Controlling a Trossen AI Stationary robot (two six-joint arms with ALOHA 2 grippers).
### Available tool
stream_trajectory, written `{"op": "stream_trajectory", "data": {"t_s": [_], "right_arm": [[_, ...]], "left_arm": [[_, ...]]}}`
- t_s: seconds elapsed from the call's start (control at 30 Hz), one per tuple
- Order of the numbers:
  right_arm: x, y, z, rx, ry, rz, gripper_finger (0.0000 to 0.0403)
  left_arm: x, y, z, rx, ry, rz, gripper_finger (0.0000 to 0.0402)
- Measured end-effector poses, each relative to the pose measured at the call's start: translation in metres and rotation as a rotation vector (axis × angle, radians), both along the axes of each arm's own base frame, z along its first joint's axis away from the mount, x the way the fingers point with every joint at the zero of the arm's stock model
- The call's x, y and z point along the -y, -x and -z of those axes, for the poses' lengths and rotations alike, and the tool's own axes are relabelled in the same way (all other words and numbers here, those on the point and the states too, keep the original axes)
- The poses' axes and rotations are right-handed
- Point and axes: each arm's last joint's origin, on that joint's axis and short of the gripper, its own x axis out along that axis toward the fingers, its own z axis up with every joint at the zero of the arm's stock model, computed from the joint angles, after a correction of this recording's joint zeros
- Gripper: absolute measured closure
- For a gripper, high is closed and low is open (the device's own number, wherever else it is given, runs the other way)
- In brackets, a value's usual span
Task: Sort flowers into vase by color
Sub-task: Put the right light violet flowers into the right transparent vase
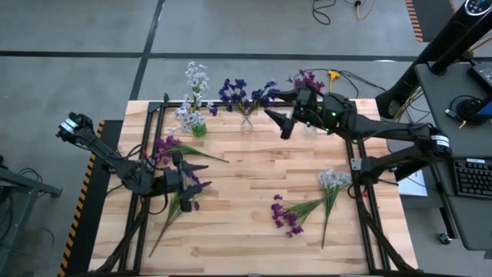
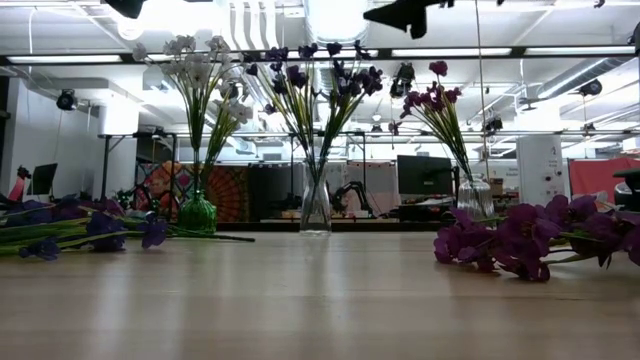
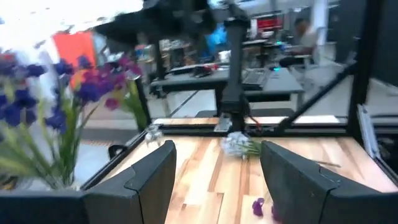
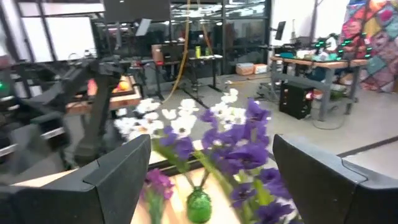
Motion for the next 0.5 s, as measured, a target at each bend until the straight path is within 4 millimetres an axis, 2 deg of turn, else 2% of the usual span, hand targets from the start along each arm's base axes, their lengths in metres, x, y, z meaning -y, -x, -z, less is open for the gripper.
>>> {"op": "stream_trajectory", "data": {"t_s": [0.07,0.23,0.33,0.5], "right_arm": [[-0.009,0.005,-0.002,-0.018,-0.021,-0.029,0.0073],[-0.036,0.017,-0.002,-0.094,-0.068,-0.122,0.0076],[-0.05,0.021,0.002,-0.164,-0.1,-0.175,0.0076],[-0.07,0.025,0.01,-0.262,-0.124,-0.248,0.0076]], "left_arm": [[0.003,-0.004,-0.004,-0.037,0.031,-0.024,0.0187],[0.018,-0.022,-0.004,-0.274,0.155,-0.063,0.0187],[0.028,-0.03,-0.002,-0.511,0.301,-0.112,0.0187],[0.045,-0.042,0.011,-0.899,0.463,-0.364,0.0187]]}}
